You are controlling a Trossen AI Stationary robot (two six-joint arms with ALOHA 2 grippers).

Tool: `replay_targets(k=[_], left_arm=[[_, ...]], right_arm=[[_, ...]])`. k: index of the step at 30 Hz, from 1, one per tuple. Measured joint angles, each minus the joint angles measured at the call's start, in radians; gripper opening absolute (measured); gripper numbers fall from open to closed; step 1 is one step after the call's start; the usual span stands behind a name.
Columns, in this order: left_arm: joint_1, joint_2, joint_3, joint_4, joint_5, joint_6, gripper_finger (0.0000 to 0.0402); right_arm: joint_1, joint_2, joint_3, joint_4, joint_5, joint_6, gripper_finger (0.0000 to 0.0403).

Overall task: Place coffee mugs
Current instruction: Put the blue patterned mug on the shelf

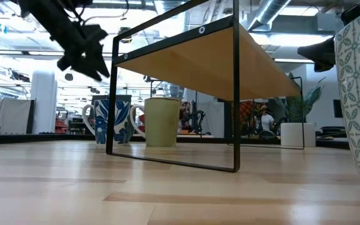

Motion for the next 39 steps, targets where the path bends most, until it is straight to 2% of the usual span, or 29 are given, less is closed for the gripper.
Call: replay_targets(k=[9, 21, 29, 33, 37, 39], left_arm=[[0.073, 0.060, 0.002, -0.020, 0.052, -0.096, 0.0178], [0.063, 0.238, 0.002, -0.033, 0.127, -0.129, 0.0178], [0.062, 0.300, 0.002, -0.011, 0.131, -0.153, 0.0175], [0.054, 0.298, 0.002, -0.012, 0.135, -0.162, 0.0134], [0.034, 0.274, 0.002, -0.015, 0.151, -0.159, 0.0040], [0.020, 0.248, 0.002, -0.032, 0.163, -0.170, 0.0014]], right_arm=[[0.000, 0.000, 0.000, 0.000, 0.000, 0.003, 0.0048], [0.000, 0.000, 0.000, 0.000, 0.000, 0.003, 0.0048], [0.000, 0.000, 0.000, 0.000, 0.000, 0.002, 0.0048], [0.000, 0.000, 0.000, 0.000, 0.000, 0.001, 0.0048], [0.000, 0.000, 0.000, 0.000, 0.000, -0.001, 0.0048], [0.000, 0.000, 0.000, 0.000, 0.000, -0.001, 0.0048]])
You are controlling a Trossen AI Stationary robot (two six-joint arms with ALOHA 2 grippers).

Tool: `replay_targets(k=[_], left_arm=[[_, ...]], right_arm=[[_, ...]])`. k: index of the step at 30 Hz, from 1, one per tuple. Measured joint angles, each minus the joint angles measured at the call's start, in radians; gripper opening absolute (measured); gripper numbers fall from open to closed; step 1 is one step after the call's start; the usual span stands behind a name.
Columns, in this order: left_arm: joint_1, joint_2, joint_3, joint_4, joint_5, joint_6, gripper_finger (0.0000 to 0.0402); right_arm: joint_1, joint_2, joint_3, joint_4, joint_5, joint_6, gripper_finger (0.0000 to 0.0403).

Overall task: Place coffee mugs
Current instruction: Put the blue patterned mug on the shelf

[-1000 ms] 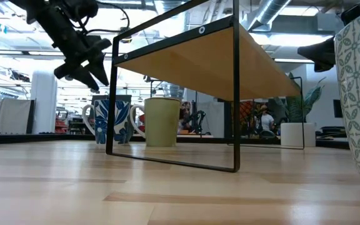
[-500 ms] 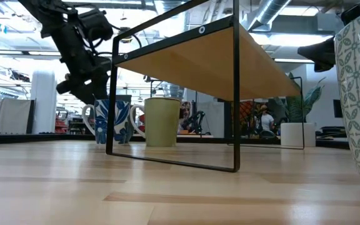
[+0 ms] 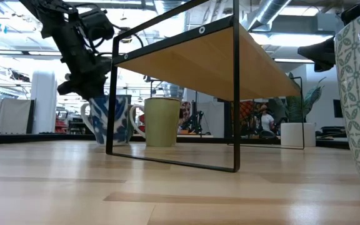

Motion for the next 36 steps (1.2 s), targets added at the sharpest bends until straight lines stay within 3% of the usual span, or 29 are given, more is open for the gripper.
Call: replay_targets(k=[6, 11, 18, 26, 32, 36], left_arm=[[-0.085, -0.086, 0.097, -0.121, -0.014, -0.037, 0.0006], [-0.175, -0.092, 0.338, -0.200, -0.114, -0.024, 0.0004], [-0.351, 0.139, 0.707, -0.278, -0.126, 0.068, 0.0002], [-0.560, 0.442, 1.039, -0.420, -0.210, 0.190, 0.0002], [-0.604, 0.564, 1.184, -0.586, -0.167, 0.182, 0.0002], [-0.606, 0.595, 1.205, -0.665, -0.180, 0.175, 0.0002]], right_arm=[[0.000, 0.000, 0.000, 0.000, 0.000, 0.000, 0.0048], [0.000, 0.000, 0.000, 0.000, 0.000, 0.001, 0.0048], [0.000, 0.000, 0.000, 0.000, 0.000, 0.001, 0.0048], [0.000, 0.000, 0.000, 0.000, 0.000, 0.001, 0.0048], [0.000, 0.000, 0.000, 0.000, 0.000, 0.004, 0.0048], [0.000, 0.000, 0.000, 0.000, 0.000, 0.004, 0.0048]])
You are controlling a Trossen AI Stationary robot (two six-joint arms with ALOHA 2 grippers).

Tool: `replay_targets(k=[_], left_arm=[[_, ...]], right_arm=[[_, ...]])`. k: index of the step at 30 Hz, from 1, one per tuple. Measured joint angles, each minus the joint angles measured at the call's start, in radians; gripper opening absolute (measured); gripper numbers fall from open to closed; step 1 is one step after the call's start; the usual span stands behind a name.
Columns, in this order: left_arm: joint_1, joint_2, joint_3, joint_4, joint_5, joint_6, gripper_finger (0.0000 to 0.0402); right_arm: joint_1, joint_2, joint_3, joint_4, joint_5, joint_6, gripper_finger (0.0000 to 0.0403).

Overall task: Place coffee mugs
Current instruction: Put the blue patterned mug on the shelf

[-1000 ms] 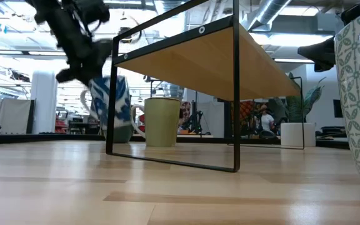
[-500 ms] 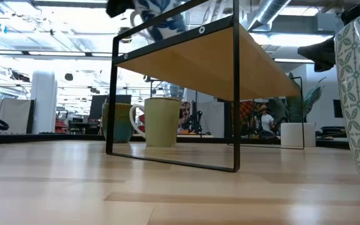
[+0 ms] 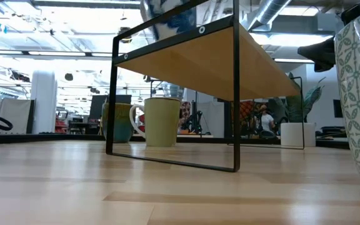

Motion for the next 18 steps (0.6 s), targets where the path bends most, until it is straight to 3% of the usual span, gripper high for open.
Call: replay_targets(k=[11, 18], left_arm=[[0.017, 0.015, -0.014, -0.057, 0.114, -0.033, 0.0002], [0.020, 0.015, -0.014, -0.062, 0.124, -0.045, 0.0015]], right_arm=[[0.000, 0.000, 0.000, 0.000, 0.000, 0.000, 0.0048], [0.000, 0.000, 0.000, 0.000, 0.000, -0.001, 0.0048]])
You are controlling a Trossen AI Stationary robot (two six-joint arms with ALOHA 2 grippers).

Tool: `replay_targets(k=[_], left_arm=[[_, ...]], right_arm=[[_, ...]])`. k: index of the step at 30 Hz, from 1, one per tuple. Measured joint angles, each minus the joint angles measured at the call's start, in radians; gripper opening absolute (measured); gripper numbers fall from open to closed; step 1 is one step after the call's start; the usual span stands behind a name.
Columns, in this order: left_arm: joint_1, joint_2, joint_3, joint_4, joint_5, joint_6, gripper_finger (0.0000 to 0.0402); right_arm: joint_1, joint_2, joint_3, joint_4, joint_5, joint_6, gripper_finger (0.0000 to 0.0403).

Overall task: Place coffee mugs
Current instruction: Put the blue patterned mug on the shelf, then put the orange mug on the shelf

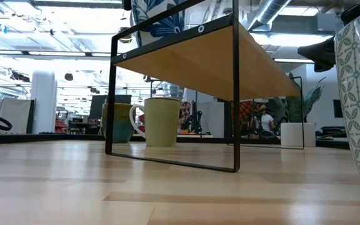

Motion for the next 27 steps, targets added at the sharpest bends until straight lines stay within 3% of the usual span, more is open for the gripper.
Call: replay_targets(k=[6, 20, 27], left_arm=[[0.000, -0.001, 0.000, 0.001, -0.006, 0.000, 0.0062], [0.021, -0.003, 0.000, 0.004, -0.072, 0.013, 0.0113], [0.044, -0.007, 0.101, -0.002, -0.086, 0.062, 0.0144]], right_arm=[[0.000, 0.000, 0.000, 0.000, 0.000, -0.003, 0.0048], [0.000, 0.000, 0.000, 0.000, 0.000, -0.002, 0.0048], [0.000, 0.000, 0.000, 0.000, 0.000, -0.002, 0.0048]])
